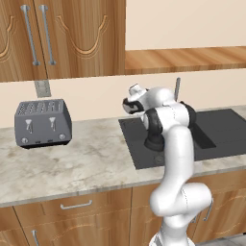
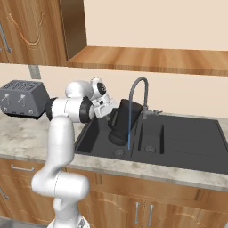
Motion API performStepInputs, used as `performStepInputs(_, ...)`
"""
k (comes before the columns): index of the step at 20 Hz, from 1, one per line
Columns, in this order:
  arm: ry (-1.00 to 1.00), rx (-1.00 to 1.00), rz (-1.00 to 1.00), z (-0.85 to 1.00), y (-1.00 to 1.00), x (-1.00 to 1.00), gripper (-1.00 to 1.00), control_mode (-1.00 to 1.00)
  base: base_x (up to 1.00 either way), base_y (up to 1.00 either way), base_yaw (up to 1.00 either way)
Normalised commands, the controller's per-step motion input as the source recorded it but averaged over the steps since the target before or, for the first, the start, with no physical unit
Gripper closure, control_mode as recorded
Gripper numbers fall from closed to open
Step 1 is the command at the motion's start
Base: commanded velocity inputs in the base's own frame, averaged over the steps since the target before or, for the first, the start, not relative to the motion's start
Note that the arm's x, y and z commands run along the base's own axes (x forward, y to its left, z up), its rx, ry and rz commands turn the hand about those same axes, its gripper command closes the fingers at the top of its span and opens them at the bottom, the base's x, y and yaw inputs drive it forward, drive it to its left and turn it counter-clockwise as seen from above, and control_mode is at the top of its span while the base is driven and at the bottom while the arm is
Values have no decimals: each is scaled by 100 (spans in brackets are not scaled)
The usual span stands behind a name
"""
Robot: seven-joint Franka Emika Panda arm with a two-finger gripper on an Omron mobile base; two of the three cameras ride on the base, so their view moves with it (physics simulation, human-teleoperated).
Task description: Turn on the sink faucet and place the jug under the water for a few seconds to fill it up.
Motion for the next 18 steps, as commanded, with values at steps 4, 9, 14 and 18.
performStepInputs(4,0,0,0,0,0,0,100,-100,0,0,0)
performStepInputs(9,0,-7,1,0,28,-39,100,-100,0,0,0)
performStepInputs(14,-1,-5,0,0,13,-18,100,-100,0,0,0)
performStepInputs(18,0,0,0,0,0,0,100,-100,0,0,0)
